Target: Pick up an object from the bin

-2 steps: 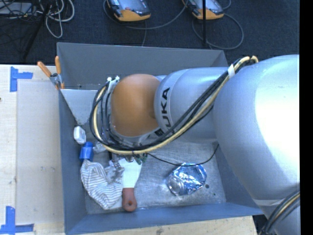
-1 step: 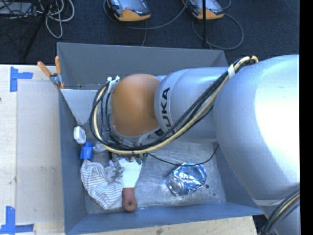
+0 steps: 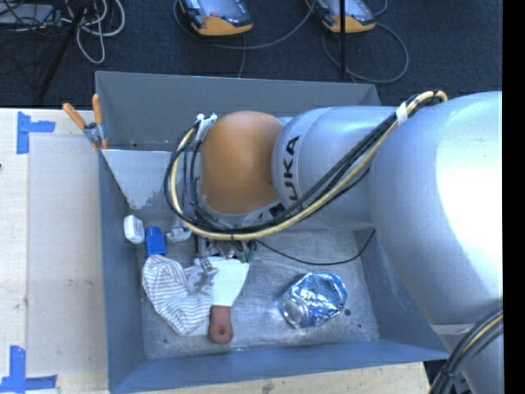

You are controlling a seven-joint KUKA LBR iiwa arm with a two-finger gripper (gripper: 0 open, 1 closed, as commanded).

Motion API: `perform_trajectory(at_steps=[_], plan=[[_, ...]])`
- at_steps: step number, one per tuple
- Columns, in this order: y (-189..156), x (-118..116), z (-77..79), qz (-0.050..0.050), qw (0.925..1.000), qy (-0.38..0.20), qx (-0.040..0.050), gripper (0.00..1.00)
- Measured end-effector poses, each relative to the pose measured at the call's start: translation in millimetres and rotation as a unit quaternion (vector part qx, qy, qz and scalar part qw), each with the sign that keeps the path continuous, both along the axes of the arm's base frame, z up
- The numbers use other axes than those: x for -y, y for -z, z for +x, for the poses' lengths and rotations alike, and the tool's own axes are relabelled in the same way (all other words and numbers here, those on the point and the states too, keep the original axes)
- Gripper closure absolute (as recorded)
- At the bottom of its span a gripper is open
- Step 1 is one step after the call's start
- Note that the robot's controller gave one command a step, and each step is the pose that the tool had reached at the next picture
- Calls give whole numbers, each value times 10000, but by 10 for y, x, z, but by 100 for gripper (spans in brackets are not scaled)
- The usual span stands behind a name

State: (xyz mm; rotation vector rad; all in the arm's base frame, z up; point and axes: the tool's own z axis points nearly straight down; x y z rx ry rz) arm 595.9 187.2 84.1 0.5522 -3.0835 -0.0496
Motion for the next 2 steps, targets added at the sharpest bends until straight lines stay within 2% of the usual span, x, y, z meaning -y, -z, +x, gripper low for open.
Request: perform_trajectory(at_steps=[1, 2], plan=[[-20, 26, -10, -80, 10000, 5, 33, 100], [-18, 33, -6, -75, 10000, 22, 30, 100]])
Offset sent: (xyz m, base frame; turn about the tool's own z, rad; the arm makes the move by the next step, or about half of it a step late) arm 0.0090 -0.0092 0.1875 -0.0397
